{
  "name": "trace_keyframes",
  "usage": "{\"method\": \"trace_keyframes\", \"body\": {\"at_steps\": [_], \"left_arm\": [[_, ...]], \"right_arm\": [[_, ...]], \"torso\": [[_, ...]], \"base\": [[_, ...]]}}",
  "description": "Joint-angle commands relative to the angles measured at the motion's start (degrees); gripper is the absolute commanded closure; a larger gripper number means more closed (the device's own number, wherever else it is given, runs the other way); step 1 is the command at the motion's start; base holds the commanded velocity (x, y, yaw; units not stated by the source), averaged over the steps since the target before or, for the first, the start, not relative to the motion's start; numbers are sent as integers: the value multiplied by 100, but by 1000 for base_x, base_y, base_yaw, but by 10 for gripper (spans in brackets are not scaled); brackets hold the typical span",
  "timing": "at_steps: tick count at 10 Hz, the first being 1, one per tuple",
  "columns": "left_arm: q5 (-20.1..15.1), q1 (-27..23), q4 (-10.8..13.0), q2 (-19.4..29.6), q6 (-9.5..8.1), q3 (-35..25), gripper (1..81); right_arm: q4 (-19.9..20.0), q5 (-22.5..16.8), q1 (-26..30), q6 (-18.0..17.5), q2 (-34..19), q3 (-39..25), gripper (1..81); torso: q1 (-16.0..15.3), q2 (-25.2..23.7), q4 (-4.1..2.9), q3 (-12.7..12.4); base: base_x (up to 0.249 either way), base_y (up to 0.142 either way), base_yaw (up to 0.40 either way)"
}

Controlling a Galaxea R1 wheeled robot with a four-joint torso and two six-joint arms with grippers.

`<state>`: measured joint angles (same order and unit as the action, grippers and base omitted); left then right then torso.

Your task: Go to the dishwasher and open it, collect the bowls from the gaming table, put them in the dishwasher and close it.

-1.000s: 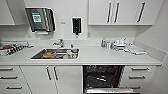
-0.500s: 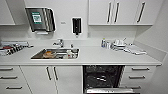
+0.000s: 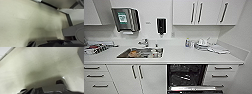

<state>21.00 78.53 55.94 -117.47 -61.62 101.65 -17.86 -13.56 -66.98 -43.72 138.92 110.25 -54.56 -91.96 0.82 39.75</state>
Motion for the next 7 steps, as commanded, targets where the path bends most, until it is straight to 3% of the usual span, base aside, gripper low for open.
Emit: {"method": "trace_keyframes", "body": {"at_steps": [1, 2, 4, 6, 7], "left_arm": [[70, -185, 22, -259, -315, 575, 10], [70, -167, 40, -338, -307, 654, 10], [62, -132, 57, -480, -306, 804, 10], [27, 26, 57, -647, -298, 998, 10], [-9, 149, 57, -959, -298, 1457, 10]], "right_arm": [[-130, -174, 329, 855, -29, -145, 10], [-130, -174, 225, 1055, -46, -128, 10], [-130, -103, -145, 1819, 6, -50, 10], [-165, -77, -540, 1955, 252, 347, 10], [-245, 122, -716, 2033, 522, 764, 10]], "torso": [[0, 0, 0, 0], [369, 571, 0, -2], [433, 673, 0, -2], [667, 1040, 0, -2], [793, 1242, 0, -2]], "base": [[0, 0, 0], [0, 0, 0], [0, 0, 0], [0, 0, 0], [0, 0, 0]]}}
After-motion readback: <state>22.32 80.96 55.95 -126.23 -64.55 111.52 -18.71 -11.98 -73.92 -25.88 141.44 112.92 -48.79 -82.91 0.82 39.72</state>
